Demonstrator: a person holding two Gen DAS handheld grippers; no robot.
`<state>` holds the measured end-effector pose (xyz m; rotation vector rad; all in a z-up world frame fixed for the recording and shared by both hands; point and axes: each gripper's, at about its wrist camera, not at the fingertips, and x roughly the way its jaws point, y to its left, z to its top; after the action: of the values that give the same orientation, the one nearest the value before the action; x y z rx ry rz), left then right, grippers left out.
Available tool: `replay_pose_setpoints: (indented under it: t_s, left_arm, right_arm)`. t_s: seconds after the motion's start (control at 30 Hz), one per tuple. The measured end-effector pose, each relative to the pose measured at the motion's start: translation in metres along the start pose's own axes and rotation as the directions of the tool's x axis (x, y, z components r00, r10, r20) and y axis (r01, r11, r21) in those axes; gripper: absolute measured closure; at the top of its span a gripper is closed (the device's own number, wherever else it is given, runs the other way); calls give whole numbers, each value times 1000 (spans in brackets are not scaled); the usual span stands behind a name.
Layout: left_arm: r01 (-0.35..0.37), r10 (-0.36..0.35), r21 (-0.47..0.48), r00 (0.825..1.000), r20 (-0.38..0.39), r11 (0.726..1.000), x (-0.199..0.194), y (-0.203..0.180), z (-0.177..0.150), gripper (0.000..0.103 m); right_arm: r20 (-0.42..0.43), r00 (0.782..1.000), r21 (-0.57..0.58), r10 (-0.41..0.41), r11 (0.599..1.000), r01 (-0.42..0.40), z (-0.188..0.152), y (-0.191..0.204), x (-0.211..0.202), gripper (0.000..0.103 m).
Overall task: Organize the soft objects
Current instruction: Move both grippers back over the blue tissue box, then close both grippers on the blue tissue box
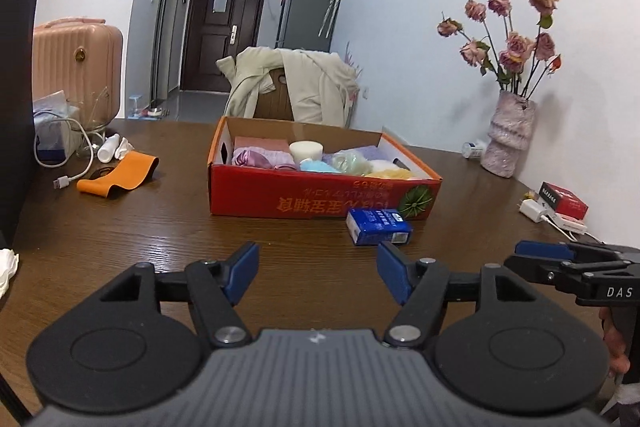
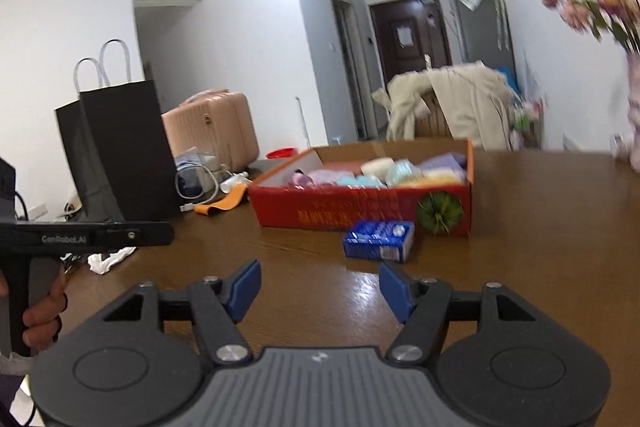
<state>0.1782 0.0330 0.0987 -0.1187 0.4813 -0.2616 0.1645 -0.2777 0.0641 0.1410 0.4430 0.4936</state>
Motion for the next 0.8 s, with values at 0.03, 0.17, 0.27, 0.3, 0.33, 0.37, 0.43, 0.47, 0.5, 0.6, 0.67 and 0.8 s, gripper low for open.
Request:
replay_pose_setpoints:
  t_s: [0.03,0.17,0.27,0.3,0.33,0.37,0.43,0.47,0.5,0.6,0.67,0.8]
  left_arm:
    - [-1,1,-2,1000,-2,1000,4,0,1,36]
    - [33,-34,-9,999,-38,999,35,-4,9,36]
    - [66,-65,4,995,-76,998,70,-14,16,37]
    - [80,-79,10,993,-87,997,82,-17,18,37]
    - [92,-91,11,991,-100,996,96,-19,21,38]
    - [109,-108,5,987,-117,994,113,-22,24,39]
    - [114,-115,-19,981,-154,993,143,-22,29,41]
    - [117,-123,-40,977,-173,992,161,-21,30,44]
    - [121,-130,-61,974,-187,991,172,-19,31,49]
    - [143,-173,-142,959,-227,979,207,-9,30,59]
    - [167,-214,-208,949,-233,964,222,0,26,68]
    - [207,-271,-275,937,-220,939,233,11,16,74]
  right_arm:
    - [-1,1000,8,-5,1000,5,0,-2,2,38]
    - [-11,1000,45,-16,999,17,6,-14,19,38]
    - [-36,999,66,-29,997,31,15,-25,40,39]
    - [-47,998,72,-33,997,37,19,-30,50,40]
    - [-53,998,77,-34,996,38,23,-34,59,41]
    - [-64,997,90,-37,995,43,27,-39,69,43]
    - [-84,996,118,-42,992,51,34,-50,90,47]
    - [-94,994,133,-48,989,60,36,-56,100,51]
    - [-103,993,145,-53,987,68,37,-62,110,55]
    - [-138,989,208,-47,975,75,38,-81,139,63]
    - [-145,989,236,-36,969,69,36,-90,153,66]
    - [-157,987,347,20,937,36,25,-112,175,82]
